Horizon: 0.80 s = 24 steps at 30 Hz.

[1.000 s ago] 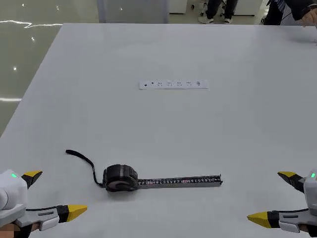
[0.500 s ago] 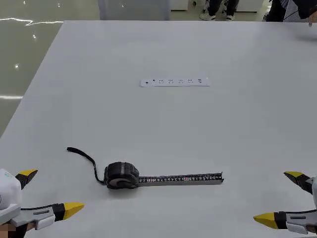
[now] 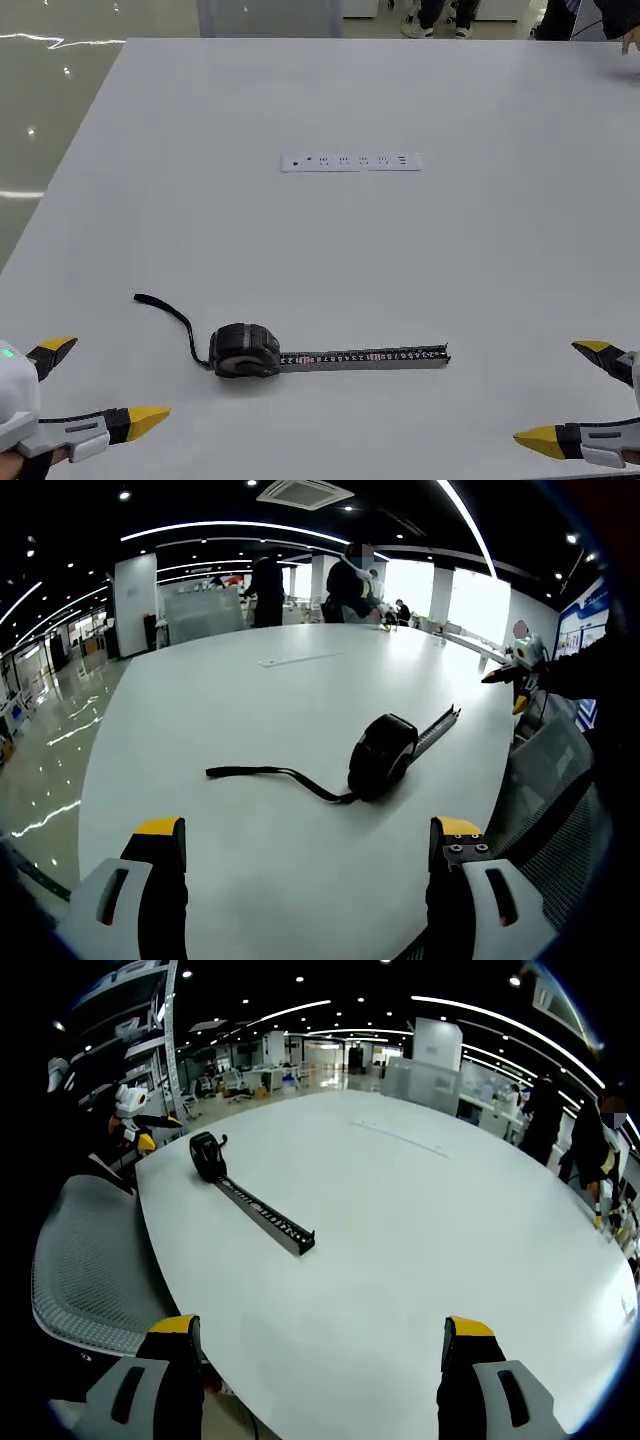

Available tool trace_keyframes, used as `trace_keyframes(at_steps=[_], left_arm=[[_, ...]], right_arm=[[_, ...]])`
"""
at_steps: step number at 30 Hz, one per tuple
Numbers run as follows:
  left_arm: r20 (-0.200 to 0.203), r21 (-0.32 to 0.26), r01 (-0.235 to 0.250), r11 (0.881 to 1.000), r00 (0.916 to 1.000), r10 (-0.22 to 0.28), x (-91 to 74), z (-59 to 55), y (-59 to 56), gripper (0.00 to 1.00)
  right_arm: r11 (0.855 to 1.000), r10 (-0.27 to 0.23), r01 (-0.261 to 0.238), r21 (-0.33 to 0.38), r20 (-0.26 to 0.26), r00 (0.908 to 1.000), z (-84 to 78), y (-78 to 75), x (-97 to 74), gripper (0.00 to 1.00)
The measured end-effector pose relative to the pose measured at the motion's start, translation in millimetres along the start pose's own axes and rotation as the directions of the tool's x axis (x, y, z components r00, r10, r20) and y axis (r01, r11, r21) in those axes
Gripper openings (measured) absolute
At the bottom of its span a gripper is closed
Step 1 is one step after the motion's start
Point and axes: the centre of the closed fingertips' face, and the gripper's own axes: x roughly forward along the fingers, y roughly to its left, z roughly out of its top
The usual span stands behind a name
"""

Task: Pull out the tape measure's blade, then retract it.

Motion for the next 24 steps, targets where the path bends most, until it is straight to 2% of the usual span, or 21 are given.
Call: trace_keyframes(at_steps=[6, 12, 14, 16, 20, 24], left_arm=[[0.023, -0.024, -0.017, 1.0, 0.9996, 0.017, 0.4, 9.0, -7.7, 0.99], [0.025, -0.023, -0.026, 0.999, 0.9993, 0.027, 4.6, 21.2, -19.0, 0.99], [0.035, -0.05, -0.021, 0.999, 0.9991, 0.022, 7.7, 26.6, -21.5, 0.99], [0.02, -0.066, -0.02, 0.998, 0.9996, 0.021, 11.1, 27.7, -23.7, 0.99], [0.02, -0.048, -0.04, 0.998, 0.9989, 0.041, 18.1, 37.7, -31.3, 0.99], [0.026, -0.053, -0.039, 0.998, 0.9988, 0.04, 26.1, 44.0, -36.4, 0.99]], right_arm=[[1.0, 0.012, -0.013, -0.029, -0.014, 0.9998, 1.4, 0.5, 0.1, 0.99], [0.997, 0.014, -0.016, -0.079, -0.025, 0.9996, 11.1, -9.4, -1.0, 0.99], [0.994, -0.003, 0.0, -0.112, -0.022, 0.9998, 17.0, -14.0, -2.1, 0.99], [0.992, 0.003, -0.006, -0.127, -0.024, 0.9997, 20.8, -14.6, -2.1, 0.99], [0.984, 0.015, -0.026, -0.173, -0.066, 0.9977, 23.9, -15.6, -0.9, 0.99], [0.976, 0.034, -0.051, -0.213, -0.084, 0.9959, 29.4, -16.7, 0.9, 0.99]])
